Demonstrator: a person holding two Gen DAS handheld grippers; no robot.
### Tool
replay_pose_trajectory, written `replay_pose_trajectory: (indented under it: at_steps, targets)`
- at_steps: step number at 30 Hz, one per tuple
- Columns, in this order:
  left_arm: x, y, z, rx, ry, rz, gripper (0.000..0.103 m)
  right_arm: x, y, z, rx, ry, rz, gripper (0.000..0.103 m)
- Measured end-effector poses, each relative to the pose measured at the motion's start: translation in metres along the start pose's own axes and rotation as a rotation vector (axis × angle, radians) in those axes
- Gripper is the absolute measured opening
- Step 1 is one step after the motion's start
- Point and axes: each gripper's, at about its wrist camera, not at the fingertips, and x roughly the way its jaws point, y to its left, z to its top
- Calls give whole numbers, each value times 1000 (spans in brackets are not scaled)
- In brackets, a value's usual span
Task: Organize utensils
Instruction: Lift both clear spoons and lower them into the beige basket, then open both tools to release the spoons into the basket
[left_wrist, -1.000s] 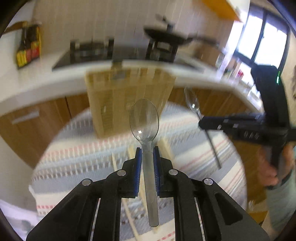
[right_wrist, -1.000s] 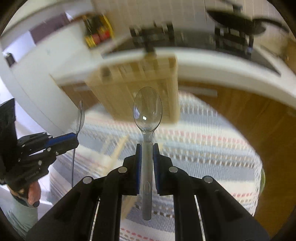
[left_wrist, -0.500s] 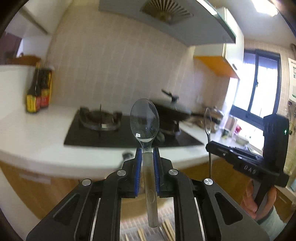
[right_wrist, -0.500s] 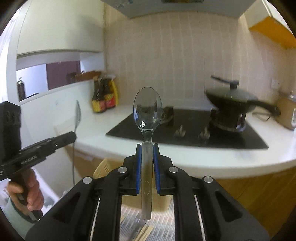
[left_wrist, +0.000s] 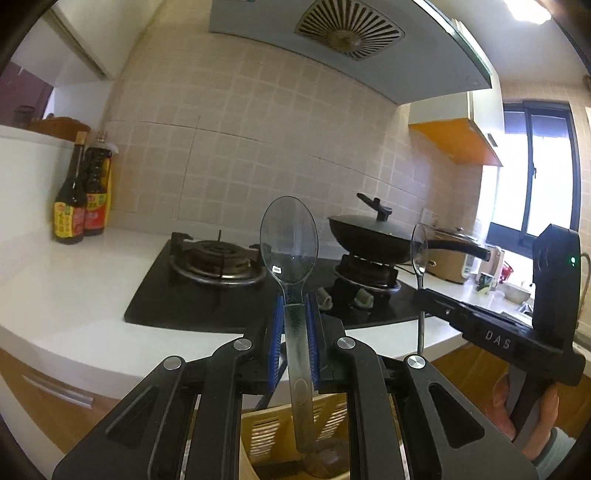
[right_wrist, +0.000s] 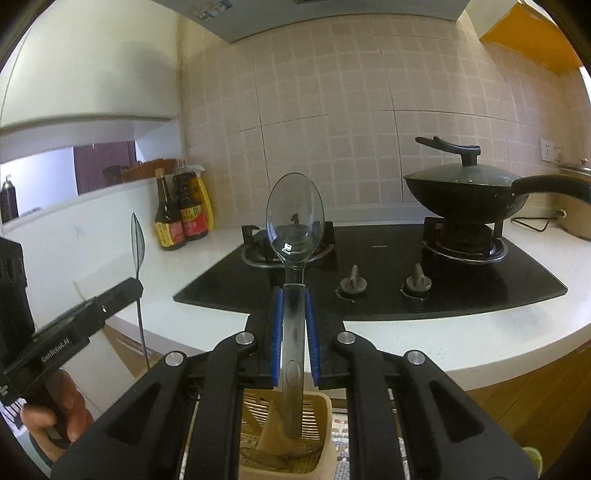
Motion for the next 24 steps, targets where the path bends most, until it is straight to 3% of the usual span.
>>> replay_pose_trajectory:
  at_steps: [11, 15, 24]
  targets:
    - [15, 3, -21, 38, 1, 47, 11, 8, -4, -24, -36, 13, -15, 10]
    - [10, 3, -26, 44, -3, 41, 12, 3, -8, -30, -17, 38, 21, 11]
    - [-15, 8, -22, 5, 21, 2, 32, -28, -9, -38, 29, 85, 68, 12]
